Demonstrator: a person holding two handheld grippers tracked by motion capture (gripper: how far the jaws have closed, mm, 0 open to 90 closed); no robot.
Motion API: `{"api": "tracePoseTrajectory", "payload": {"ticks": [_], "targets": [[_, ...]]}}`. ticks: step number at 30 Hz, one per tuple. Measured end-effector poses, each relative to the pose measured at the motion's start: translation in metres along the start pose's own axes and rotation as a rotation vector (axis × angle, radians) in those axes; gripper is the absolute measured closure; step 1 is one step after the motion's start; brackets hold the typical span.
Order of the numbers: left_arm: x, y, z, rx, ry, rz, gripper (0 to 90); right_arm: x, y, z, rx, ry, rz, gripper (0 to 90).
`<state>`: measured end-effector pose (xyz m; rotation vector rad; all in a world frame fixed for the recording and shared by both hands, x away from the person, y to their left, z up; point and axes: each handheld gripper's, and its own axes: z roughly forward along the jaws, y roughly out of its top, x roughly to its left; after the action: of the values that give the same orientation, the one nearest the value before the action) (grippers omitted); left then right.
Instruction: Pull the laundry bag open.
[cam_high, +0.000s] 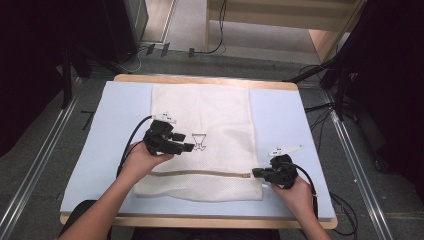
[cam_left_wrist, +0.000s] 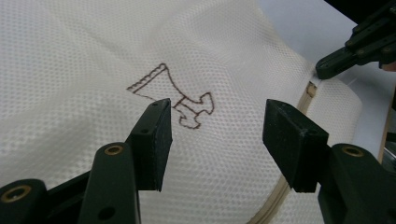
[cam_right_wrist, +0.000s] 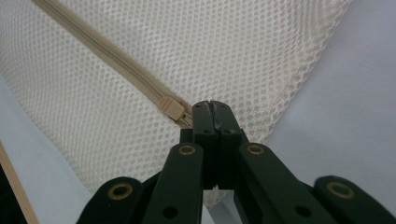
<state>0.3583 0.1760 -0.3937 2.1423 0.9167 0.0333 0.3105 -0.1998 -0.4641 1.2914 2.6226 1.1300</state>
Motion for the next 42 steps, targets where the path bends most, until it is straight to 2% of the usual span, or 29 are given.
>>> {"api": "tracePoseTrajectory", "payload": {"ticks": [4,5,7,8,10,13,14,17,18,21,24,27,28,29,30,32,33,36,37,42], "targets": [[-0.006,0.001,0.007,0.007,-0.015,0.005,45.2,0.002,-0.002,0.002,0.001,-0.013,-0.023,90.0],[-0.009,0.002,0.009,0.010,-0.029,0.007,47.1,0.003,-0.003,0.005,0.005,-0.021,-0.053,90.0],[-0.012,0.003,0.011,0.006,-0.041,0.008,48.4,0.003,-0.004,0.006,-0.001,-0.015,-0.059,90.0],[-0.016,0.003,0.014,0.008,-0.062,0.014,53.5,0.001,-0.006,0.006,-0.016,0.001,-0.068,90.0],[-0.022,0.004,0.017,0.007,-0.077,0.020,56.1,-0.001,-0.007,0.007,-0.026,0.014,-0.080,90.0],[-0.028,0.005,0.021,0.016,-0.087,0.038,58.3,-0.004,-0.007,0.007,-0.027,0.033,-0.062,90.0],[-0.034,0.006,0.026,0.018,-0.106,0.047,60.3,-0.005,-0.007,0.007,-0.027,0.042,-0.059,90.0],[-0.040,0.007,0.032,0.028,-0.107,0.053,61.8,-0.005,-0.007,0.007,-0.027,0.038,-0.076,90.0],[-0.044,0.008,0.036,0.031,-0.125,0.051,64.3,-0.005,-0.006,0.007,-0.023,0.036,-0.071,90.0],[-0.048,0.010,0.040,0.031,-0.140,0.054,67.6,-0.005,-0.007,0.007,-0.023,0.041,-0.054,90.0],[-0.058,0.013,0.051,0.038,-0.176,0.061,72.8,0.001,-0.005,0.007,-0.021,-0.007,-0.087,90.0],[-0.064,0.015,0.058,0.052,-0.174,0.072,72.7,0.002,-0.004,0.008,-0.017,-0.019,-0.089,90.0],[-0.068,0.015,0.065,0.071,-0.170,0.070,69.9,0.002,-0.005,0.008,-0.021,-0.015,-0.090,90.0],[-0.068,0.015,0.065,0.071,-0.170,0.070,70.0,0.002,-0.005,0.008,-0.021,-0.015,-0.090,90.0],[-0.073,0.015,0.074,0.082,-0.176,0.078,70.4,0.001,-0.005,0.008,-0.021,-0.011,-0.093,90.0],[-0.075,0.015,0.077,0.094,-0.172,0.085,70.8,0.001,-0.005,0.008,-0.022,-0.011,-0.096,90.0],[-0.079,0.015,0.081,0.105,-0.178,0.095,72.2,0.000,-0.005,0.008,-0.021,-0.008,-0.078,90.0],[-0.082,0.015,0.085,0.109,-0.184,0.096,74.2,0.000,-0.005,0.008,-0.023,-0.005,-0.068,90.0],[-0.084,0.015,0.087,0.103,-0.184,0.092,75.3,0.001,-0.005,0.008,-0.018,-0.010,-0.080,90.0],[-0.092,0.012,0.105,0.141,-0.194,0.096,78.3,0.001,-0.005,0.008,-0.020,-0.014,-0.090,90.0]]}}
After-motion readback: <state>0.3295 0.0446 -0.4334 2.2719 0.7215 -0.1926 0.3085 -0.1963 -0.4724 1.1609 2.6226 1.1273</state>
